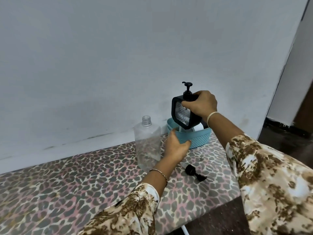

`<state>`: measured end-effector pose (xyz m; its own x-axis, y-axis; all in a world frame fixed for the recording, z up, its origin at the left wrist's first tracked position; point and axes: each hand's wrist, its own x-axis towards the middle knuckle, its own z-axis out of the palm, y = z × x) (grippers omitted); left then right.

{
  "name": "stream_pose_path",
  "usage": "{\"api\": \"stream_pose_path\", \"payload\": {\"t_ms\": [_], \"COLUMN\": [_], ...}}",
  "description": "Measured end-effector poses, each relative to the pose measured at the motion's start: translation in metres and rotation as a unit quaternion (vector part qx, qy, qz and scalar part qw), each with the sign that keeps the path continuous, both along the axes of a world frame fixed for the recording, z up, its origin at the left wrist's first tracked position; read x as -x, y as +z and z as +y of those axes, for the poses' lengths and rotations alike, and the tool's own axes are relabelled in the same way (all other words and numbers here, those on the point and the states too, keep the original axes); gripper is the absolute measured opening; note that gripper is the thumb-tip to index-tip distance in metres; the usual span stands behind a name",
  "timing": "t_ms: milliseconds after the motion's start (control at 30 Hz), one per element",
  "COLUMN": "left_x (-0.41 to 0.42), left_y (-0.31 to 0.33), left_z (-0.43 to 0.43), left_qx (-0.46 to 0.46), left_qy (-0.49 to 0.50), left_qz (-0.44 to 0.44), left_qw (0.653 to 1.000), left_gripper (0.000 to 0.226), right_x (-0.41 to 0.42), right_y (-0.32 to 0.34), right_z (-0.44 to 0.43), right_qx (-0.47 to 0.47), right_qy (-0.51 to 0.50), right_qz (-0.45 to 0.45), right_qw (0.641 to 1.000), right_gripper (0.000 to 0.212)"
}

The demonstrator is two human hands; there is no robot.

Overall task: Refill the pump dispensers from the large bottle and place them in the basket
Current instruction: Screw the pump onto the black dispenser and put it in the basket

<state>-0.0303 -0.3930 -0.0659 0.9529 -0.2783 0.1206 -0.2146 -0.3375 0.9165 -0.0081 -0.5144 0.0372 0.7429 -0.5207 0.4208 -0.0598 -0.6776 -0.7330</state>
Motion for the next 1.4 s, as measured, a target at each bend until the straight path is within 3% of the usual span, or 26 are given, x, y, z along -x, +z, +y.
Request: {"api": "stream_pose_path", "payload": {"t_ms": [333, 567, 867, 1100, 1400], "left_x": [-0.037, -0.047, -0.052, -0.050, -0.055], "left_y": [-0.038, -0.047, -0.056, -0.053, -0.060], "left_z": [-0.023, -0.026, -0.029, -0.026, -0.022], "left_qx": [0.009, 0.005, 0.016, 0.008, -0.016], "left_qy": [0.060, 0.043, 0.042, 0.037, 0.027], "left_qz": [-0.025, -0.032, -0.037, -0.035, -0.033], "left_qw": [0.998, 0.999, 0.998, 0.999, 0.999], "left_gripper": [0.080, 0.080, 0.076, 0.077, 0.073], "right_x": [-0.040, -0.048, -0.040, -0.034, -0.024], "right_y": [-0.043, -0.068, -0.096, -0.110, -0.114], "right_z": [-0.004, 0.004, 0.020, 0.016, 0.014], "right_qx": [-0.009, 0.073, 0.111, 0.142, 0.238], "right_qy": [-0.011, -0.020, -0.054, -0.049, -0.063], "right_qz": [0.011, 0.036, -0.028, -0.002, 0.029], "right_qw": [1.000, 0.996, 0.992, 0.989, 0.969], "right_gripper": [0.046, 0.048, 0.053, 0.037, 0.033]}}
